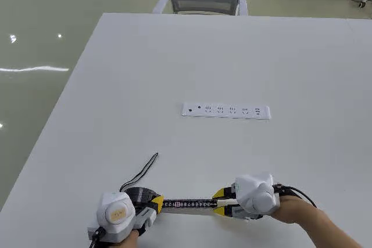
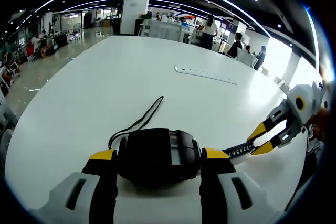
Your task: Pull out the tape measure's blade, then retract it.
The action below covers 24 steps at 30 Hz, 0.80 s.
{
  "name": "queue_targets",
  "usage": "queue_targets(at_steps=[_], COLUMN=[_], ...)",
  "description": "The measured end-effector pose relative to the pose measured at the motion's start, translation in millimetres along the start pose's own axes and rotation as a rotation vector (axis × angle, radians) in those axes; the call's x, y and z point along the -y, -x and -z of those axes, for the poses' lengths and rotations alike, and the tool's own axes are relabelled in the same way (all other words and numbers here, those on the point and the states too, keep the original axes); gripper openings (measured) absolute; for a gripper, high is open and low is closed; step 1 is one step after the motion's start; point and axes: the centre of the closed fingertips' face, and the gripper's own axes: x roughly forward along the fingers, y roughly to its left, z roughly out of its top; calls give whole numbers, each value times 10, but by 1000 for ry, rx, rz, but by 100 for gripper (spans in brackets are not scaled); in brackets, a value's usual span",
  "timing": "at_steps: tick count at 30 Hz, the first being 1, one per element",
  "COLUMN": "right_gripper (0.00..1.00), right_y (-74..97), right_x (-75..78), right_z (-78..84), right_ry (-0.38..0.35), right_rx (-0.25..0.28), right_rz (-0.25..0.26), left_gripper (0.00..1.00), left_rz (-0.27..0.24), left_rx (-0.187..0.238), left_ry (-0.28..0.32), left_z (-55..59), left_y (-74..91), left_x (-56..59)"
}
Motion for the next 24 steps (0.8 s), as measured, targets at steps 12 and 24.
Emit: queue_targets(at_steps=[12, 24], right_gripper=[14, 14], right_y=[-39, -84], right_x=[-5, -11], right_z=[-30, -95], right_ry=[3, 2], right_rx=[3, 10], right_rz=[-4, -5], left_gripper=[60, 61], left_rz=[4, 8], left_rx=[-1, -4], left_ry=[-5, -8], left_z=[2, 2], left_y=[0, -3], left_x=[-9, -12])
